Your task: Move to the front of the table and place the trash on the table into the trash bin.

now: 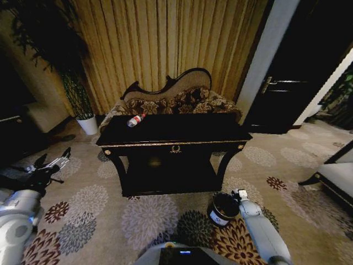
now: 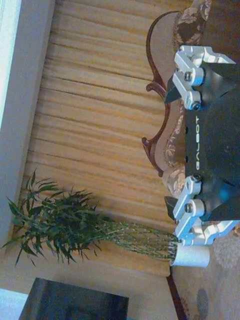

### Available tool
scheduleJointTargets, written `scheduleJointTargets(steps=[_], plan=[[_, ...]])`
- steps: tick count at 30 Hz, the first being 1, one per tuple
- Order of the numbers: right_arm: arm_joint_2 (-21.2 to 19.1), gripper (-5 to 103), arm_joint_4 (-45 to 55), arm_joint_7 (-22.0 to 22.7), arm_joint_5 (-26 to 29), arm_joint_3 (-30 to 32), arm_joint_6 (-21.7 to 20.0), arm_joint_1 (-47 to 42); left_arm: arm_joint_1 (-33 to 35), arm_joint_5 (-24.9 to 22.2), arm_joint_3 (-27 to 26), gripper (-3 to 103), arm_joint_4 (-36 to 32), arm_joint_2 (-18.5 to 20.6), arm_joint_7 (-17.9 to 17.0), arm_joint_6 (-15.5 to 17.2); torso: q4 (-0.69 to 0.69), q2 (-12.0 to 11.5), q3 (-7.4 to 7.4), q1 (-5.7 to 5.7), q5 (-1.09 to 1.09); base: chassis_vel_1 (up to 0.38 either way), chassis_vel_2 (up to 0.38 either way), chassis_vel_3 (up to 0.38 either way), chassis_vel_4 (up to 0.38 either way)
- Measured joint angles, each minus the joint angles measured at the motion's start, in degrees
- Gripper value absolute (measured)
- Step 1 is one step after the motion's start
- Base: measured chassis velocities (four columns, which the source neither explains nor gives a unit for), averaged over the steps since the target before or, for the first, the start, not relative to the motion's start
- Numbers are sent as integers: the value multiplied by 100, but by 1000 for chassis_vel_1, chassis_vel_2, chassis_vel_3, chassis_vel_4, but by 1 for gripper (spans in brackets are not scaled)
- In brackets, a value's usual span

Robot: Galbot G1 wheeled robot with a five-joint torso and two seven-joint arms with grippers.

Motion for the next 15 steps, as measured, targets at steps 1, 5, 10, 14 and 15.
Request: scheduleJointTargets(steps=[1,5,10,14,15], plan=[[4,67,13,0,2,1,1,-1,1,1,7,100,0,2,1,-3,0,0,0,0,0,0,0,0,0],[7,84,24,0,4,5,3,-1,1,-1,6,100,3,32,4,-9,0,0,0,0,0,0,0,0,0],[11,97,57,0,12,9,6,3,0,-8,0,100,29,63,16,-19,0,0,0,0,0,0,0,0,0],[28,100,118,0,23,9,7,-13,0,-8,9,100,40,64,20,-24,0,0,0,0,0,0,0,0,0],[38,100,164,0,37,7,7,-32,-1,-8,13,100,48,62,23,-28,0,0,0,0,0,0,0,0,0]])
